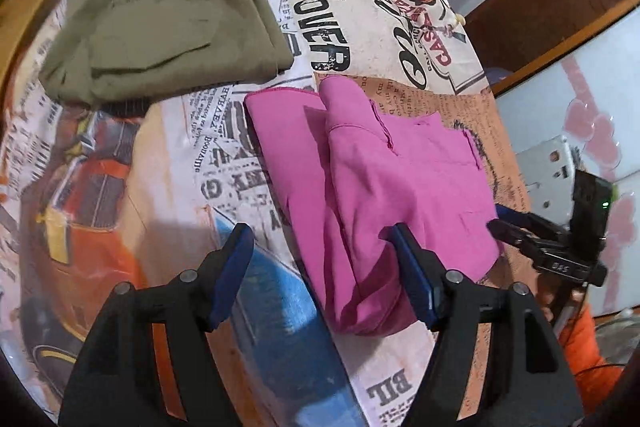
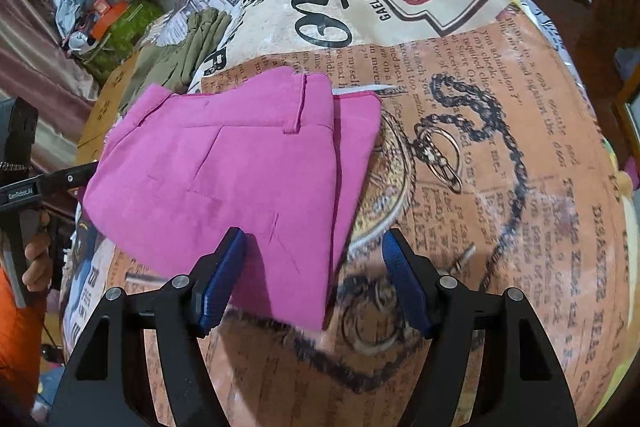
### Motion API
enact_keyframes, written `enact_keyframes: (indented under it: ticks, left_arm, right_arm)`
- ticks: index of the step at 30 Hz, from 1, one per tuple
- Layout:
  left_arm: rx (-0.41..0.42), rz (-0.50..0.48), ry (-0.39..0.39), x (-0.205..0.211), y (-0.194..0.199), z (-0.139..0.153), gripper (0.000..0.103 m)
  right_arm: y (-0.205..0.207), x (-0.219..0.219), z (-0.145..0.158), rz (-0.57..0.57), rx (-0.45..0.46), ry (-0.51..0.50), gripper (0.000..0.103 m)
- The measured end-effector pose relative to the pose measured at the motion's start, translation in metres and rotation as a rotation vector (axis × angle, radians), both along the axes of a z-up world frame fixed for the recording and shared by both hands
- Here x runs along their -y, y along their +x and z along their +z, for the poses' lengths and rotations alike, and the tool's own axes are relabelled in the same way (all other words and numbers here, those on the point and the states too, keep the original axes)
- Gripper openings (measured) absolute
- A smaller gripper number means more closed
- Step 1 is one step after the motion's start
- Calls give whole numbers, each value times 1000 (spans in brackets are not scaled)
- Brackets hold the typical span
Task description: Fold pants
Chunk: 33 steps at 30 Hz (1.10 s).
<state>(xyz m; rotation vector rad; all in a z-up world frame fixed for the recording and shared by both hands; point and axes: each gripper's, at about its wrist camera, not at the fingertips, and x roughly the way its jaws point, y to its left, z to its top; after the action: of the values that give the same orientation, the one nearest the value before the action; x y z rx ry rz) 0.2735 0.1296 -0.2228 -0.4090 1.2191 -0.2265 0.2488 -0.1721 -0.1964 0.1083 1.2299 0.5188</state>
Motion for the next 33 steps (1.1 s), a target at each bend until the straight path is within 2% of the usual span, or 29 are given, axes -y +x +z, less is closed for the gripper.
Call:
enact_keyframes:
  ticks: [2,8,10,15,19,22,27,30,31,33]
  left_arm:
    - [9,7,-25,-3,1,3,71]
    - [49,-23,-6,3,6,15,71]
    - [51,-32,24,6,5,16,71]
    - [93,-31,35,-3,-15,29,70]
    - [51,-60,27,-1,-24,21,71]
    - [43,-65,182,10,-28,11,71]
    - [59,-16,316,4,-36,7,70]
    - [48,13,485,-2,-38,9,63]
    - [40,11,484,-6,-39,9,62]
    - [30,22,404,-17,-42,13,62]
  right_arm:
    - [6,-1,-2,-1,-10,14,67]
    - [16,-9,-4,25,-9,11,67]
    - [18,-13,-4,36,1,-3,67]
    - [13,-16,0,70,39,-36,66]
    - [14,-17,-5,73,42,-39,66]
    - [14,-17,-4,64,43,-37,66]
    - [12,-18,-4,68,48,-44,66]
    - [10,-18,-3,72,53,-53,66]
    - [10,-18,-3,71,54,-53,66]
    - [10,-17,-3,68,52,-48,66]
